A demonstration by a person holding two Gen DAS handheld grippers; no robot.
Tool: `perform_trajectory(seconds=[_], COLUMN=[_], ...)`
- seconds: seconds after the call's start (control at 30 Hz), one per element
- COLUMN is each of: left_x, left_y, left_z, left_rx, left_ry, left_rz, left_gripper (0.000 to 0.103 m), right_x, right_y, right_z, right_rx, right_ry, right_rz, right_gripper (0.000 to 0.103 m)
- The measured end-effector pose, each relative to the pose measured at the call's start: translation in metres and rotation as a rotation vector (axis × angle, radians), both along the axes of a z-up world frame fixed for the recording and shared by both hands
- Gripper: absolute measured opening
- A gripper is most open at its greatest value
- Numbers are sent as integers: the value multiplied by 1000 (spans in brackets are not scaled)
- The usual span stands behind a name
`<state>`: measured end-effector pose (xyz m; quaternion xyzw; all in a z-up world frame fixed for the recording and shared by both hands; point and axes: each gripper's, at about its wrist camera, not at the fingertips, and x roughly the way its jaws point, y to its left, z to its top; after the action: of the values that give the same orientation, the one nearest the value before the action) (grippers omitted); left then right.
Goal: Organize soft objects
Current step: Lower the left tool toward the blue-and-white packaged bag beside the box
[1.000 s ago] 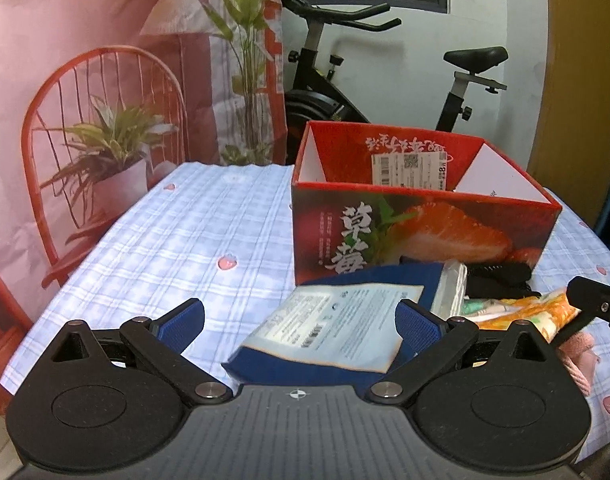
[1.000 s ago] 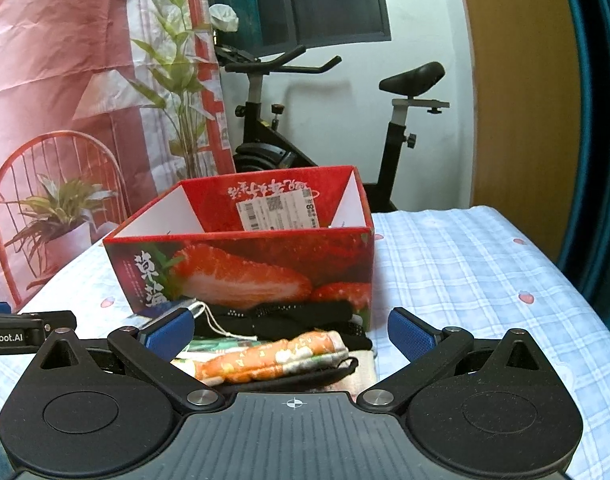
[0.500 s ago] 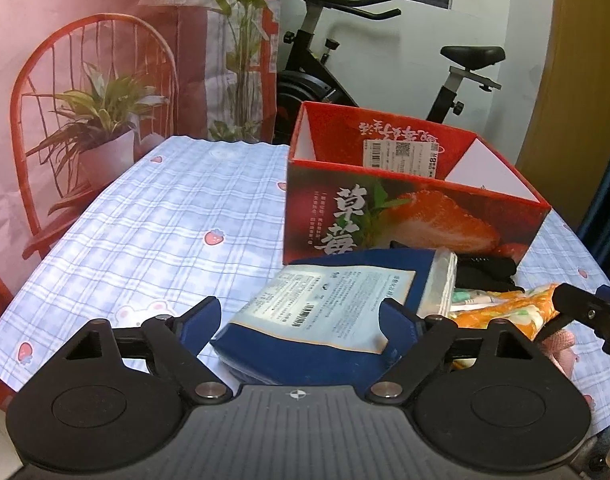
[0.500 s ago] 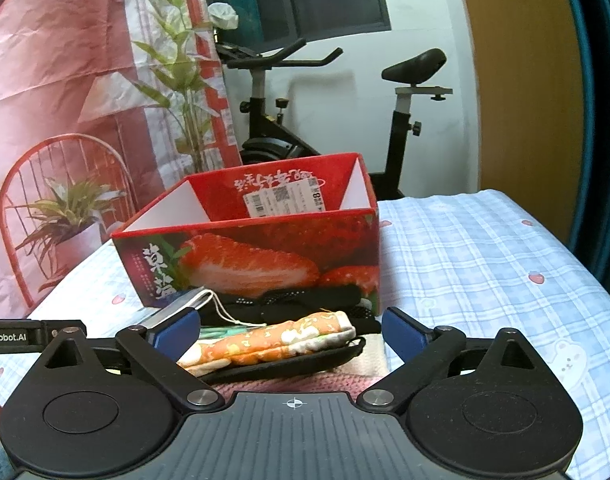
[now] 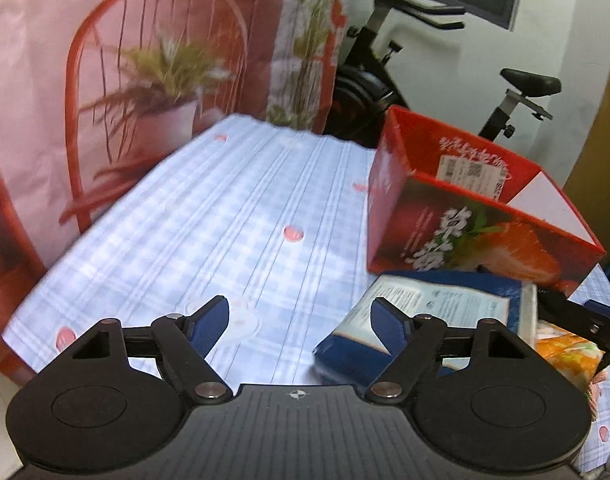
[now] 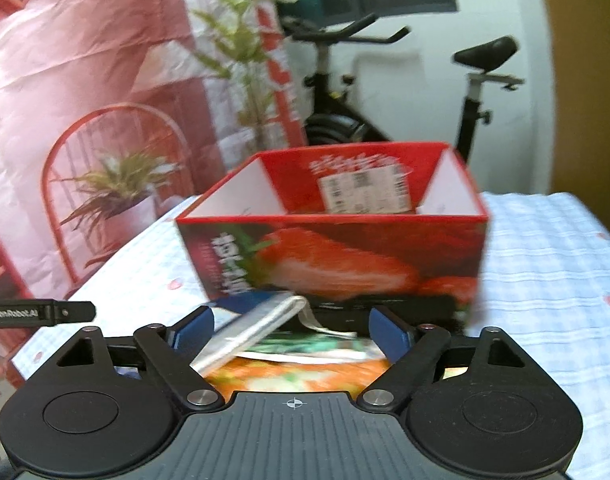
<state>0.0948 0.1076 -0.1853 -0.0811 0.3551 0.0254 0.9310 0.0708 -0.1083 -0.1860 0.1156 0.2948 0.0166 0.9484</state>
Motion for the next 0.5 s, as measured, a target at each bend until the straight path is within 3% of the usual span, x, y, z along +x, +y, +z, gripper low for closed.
perform_trajectory(seconds=[0.17,0.5], left_x=[6,15], left_y=[5,0], left_z=[-20,-38], left_rx=[-77,-297], left_ry=[67,158], left_rz=[-14,-70], left_gripper=[77,77], right_x=[33,77], right_y=[21,36], right_z=[-7,-9], right_rx=[-5,-118], right_ry=[65,106], right_rz=[72,138], right_gripper=[74,73])
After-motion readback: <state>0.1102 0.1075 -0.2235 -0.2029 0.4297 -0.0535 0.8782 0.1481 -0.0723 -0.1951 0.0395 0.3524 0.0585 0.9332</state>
